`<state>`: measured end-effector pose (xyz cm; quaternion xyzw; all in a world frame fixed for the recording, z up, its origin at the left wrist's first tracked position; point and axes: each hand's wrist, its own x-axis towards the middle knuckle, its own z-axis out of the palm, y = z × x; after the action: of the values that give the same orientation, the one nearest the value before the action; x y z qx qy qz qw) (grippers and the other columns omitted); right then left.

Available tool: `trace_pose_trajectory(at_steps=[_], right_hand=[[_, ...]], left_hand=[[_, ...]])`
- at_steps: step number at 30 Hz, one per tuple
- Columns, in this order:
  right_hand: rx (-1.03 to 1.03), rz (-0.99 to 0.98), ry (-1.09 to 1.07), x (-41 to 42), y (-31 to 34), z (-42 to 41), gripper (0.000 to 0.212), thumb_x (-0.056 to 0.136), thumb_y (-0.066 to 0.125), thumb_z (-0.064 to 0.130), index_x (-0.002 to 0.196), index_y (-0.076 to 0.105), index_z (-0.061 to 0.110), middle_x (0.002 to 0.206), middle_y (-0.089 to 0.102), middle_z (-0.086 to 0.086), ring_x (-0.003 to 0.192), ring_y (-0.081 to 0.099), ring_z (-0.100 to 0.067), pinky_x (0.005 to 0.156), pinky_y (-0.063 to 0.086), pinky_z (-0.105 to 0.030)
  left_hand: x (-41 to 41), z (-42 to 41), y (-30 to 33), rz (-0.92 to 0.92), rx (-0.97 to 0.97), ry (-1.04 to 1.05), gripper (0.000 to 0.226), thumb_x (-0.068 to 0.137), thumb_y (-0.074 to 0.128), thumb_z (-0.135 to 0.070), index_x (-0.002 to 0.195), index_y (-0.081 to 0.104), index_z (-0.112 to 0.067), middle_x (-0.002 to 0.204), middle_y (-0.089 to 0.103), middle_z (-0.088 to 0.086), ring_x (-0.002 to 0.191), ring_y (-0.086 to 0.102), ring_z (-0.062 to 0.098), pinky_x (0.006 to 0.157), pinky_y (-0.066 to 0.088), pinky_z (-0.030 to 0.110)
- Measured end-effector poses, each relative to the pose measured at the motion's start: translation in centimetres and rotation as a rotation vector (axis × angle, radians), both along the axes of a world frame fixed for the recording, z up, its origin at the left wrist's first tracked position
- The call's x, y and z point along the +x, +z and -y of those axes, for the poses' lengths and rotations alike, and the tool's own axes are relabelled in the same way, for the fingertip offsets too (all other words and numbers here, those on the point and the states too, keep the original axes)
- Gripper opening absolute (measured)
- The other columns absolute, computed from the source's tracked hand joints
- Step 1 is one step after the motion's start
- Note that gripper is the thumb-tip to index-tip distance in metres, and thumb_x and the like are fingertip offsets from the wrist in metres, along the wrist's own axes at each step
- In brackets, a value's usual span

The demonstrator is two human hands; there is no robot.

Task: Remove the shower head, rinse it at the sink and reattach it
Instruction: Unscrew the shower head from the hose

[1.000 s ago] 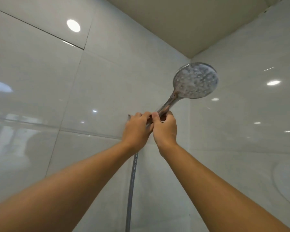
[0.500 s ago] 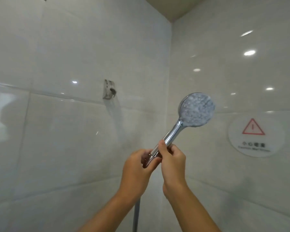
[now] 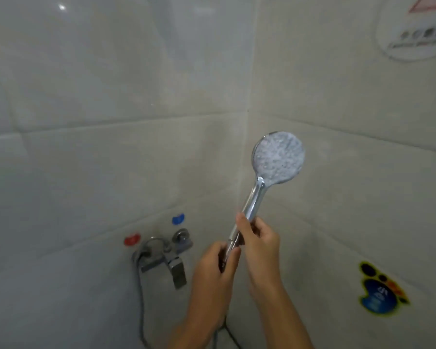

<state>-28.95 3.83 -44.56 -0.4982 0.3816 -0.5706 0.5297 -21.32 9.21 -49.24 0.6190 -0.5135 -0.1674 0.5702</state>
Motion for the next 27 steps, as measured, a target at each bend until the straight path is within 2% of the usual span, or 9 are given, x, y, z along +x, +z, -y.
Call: trace_pose_trajectory(at_steps=[5, 7, 10, 15, 17, 20, 23, 25, 27], right_hand=[[0.262, 0.098, 0.131, -0.9, -5.9, -2.2, 0.020, 0.101, 0.057, 0.023, 0.099, 0.063, 0.004, 0.082, 0.072, -0.009, 0.071, 0.070, -0.018, 0.061, 0.056, -0.028], [0.341, 0.195, 0.169, -1.2, -7.6, -3.1, 0.019, 0.103, 0.052, 0.018, 0.107, 0.057, 0.000, 0.090, 0.075, -0.013, 0.075, 0.073, -0.025, 0.066, 0.059, -0.034], [0.427, 0.201, 0.157, -1.7, -9.9, -4.2, 0.017, 0.103, 0.053, 0.016, 0.106, 0.055, 0.000, 0.084, 0.073, -0.011, 0.070, 0.072, -0.025, 0.068, 0.059, -0.038], [0.441, 0.021, 0.203, -3.1, -12.2, -5.5, 0.020, 0.103, 0.054, 0.023, 0.103, 0.060, 0.004, 0.074, 0.071, -0.005, 0.073, 0.070, -0.024, 0.078, 0.053, -0.051], [0.447, -0.014, 0.210, -3.4, -12.6, -5.7, 0.022, 0.103, 0.053, 0.024, 0.102, 0.061, 0.004, 0.072, 0.071, -0.005, 0.073, 0.070, -0.024, 0.078, 0.053, -0.053], [0.472, -0.012, 0.216, -3.7, -13.0, -5.7, 0.019, 0.102, 0.054, 0.024, 0.098, 0.060, 0.006, 0.071, 0.070, -0.006, 0.070, 0.069, -0.022, 0.074, 0.048, -0.048], [0.482, 0.039, 0.225, -4.0, -13.1, -5.5, 0.017, 0.101, 0.055, 0.022, 0.096, 0.058, 0.006, 0.074, 0.067, -0.010, 0.069, 0.069, -0.022, 0.066, 0.051, -0.038], [0.503, 0.109, 0.244, -4.3, -12.9, -5.5, 0.016, 0.102, 0.055, 0.019, 0.095, 0.057, 0.005, 0.074, 0.064, -0.011, 0.066, 0.067, -0.023, 0.057, 0.053, -0.032], [0.553, 0.237, 0.281, -4.5, -12.7, -5.6, 0.012, 0.102, 0.054, 0.014, 0.095, 0.056, 0.005, 0.072, 0.061, -0.010, 0.064, 0.064, -0.024, 0.056, 0.055, -0.032]], left_hand=[[-2.3, -3.4, -5.6, -0.137, 0.099, 0.006, 0.017, 0.096, 0.056, -0.029, 0.083, 0.061, -0.019, 0.060, 0.052, -0.004, 0.052, 0.045, 0.006, 0.051, 0.038, 0.031], [-2.6, -4.3, -7.5, -0.147, 0.152, 0.025, 0.017, 0.097, 0.054, -0.027, 0.085, 0.062, -0.018, 0.058, 0.052, -0.006, 0.050, 0.044, 0.004, 0.050, 0.036, 0.026], [-3.2, -5.6, -9.7, -0.123, 0.257, 0.041, 0.024, 0.099, 0.046, -0.031, 0.089, 0.062, -0.016, 0.062, 0.056, -0.004, 0.052, 0.048, 0.005, 0.049, 0.035, 0.021], [-4.5, -7.3, -11.8, -0.189, 0.377, 0.025, 0.027, 0.101, 0.039, -0.037, 0.089, 0.062, -0.031, 0.083, 0.070, 0.005, 0.075, 0.065, 0.013, 0.067, 0.051, 0.032], [-4.7, -7.4, -11.8, -0.226, 0.397, -0.004, 0.029, 0.100, 0.040, -0.040, 0.088, 0.064, -0.028, 0.080, 0.070, 0.008, 0.073, 0.065, 0.020, 0.066, 0.051, 0.038], [-4.8, -7.6, -11.3, -0.435, 0.437, -0.071, 0.046, 0.096, 0.041, -0.046, 0.085, 0.061, -0.006, 0.052, 0.045, -0.005, 0.044, 0.038, 0.012, 0.046, 0.031, 0.031], [-4.7, -7.9, -10.7, -0.706, 0.476, -0.173, 0.039, 0.102, 0.040, -0.036, 0.083, 0.058, -0.007, 0.052, 0.030, -0.006, 0.045, 0.023, 0.009, 0.044, 0.019, 0.025], [-4.6, -8.0, -10.5, -0.825, 0.476, -0.250, 0.039, 0.102, 0.039, -0.040, 0.080, 0.056, -0.012, 0.055, 0.025, -0.004, 0.047, 0.018, 0.010, 0.044, 0.016, 0.024], [-4.7, -7.8, -10.5, -0.964, 0.474, -0.284, 0.042, 0.103, 0.037, -0.041, 0.074, 0.054, -0.014, 0.056, 0.021, -0.004, 0.047, 0.014, 0.010, 0.042, 0.014, 0.022]])
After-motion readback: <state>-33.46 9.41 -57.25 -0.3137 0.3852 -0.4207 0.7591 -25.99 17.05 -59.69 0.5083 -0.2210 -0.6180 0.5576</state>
